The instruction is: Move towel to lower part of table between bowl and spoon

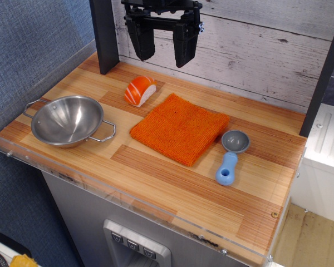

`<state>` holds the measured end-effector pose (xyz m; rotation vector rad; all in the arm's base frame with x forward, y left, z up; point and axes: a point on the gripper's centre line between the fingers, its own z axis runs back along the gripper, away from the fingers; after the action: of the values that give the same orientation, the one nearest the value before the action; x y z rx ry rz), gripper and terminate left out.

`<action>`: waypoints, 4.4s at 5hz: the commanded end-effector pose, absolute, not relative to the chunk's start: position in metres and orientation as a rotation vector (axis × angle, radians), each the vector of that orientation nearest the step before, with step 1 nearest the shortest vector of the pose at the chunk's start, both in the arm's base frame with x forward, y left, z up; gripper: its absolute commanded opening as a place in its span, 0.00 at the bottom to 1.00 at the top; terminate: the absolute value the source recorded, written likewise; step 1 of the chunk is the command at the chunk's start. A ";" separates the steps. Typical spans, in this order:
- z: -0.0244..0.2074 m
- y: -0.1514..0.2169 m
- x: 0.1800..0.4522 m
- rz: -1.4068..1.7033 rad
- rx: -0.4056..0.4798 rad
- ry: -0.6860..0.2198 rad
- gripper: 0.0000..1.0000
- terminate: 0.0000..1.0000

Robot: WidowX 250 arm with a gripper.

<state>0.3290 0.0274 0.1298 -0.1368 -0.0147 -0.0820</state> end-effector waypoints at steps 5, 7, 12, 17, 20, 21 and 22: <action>0.109 0.008 0.346 -0.104 0.017 -0.154 1.00 0.00; 0.083 0.008 0.330 -0.101 0.035 -0.127 1.00 0.00; 0.025 0.013 0.364 -0.029 -0.002 -0.167 1.00 0.00; -0.002 -0.014 0.322 -0.071 0.035 -0.053 1.00 0.00; 0.016 -0.012 0.274 -0.002 -0.030 -0.056 1.00 0.00; 0.018 -0.007 0.266 0.006 -0.031 -0.061 1.00 0.00; 0.018 -0.005 0.266 0.009 -0.039 -0.049 1.00 0.00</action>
<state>0.2617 -0.0078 0.0098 -0.0417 -0.0115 -0.0028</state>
